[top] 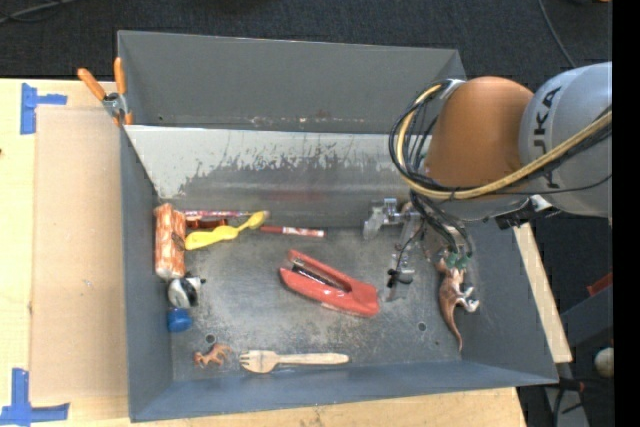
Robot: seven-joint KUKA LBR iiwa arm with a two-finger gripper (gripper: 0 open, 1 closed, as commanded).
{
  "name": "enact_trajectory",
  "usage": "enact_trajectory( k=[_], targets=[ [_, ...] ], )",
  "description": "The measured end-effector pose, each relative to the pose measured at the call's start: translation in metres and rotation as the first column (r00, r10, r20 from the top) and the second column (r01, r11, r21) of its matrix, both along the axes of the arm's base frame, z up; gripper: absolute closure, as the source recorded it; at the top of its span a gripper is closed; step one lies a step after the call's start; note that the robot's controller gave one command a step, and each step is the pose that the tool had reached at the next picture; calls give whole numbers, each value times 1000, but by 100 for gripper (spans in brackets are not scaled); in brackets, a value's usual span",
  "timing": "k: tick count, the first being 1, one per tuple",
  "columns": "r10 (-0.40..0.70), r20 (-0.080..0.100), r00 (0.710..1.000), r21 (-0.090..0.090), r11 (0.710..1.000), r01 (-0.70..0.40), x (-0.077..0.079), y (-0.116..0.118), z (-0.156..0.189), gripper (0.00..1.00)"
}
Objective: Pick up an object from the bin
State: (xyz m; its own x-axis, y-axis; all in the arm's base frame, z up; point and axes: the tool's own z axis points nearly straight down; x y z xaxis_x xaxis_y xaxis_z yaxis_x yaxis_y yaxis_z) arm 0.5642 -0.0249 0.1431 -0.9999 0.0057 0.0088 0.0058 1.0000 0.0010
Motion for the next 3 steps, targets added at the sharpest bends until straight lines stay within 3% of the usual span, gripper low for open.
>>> enact_trajectory(
  k=[1,2,3],
  targets=[
    [1,7,1000,-1,1000,-1,2,0,4,0],
    [-13,10,1000,0,1000,13,-15,1,-54,0],
    [-28,29,999,-3,1000,28,-18,17,-68,100]
  ],
)
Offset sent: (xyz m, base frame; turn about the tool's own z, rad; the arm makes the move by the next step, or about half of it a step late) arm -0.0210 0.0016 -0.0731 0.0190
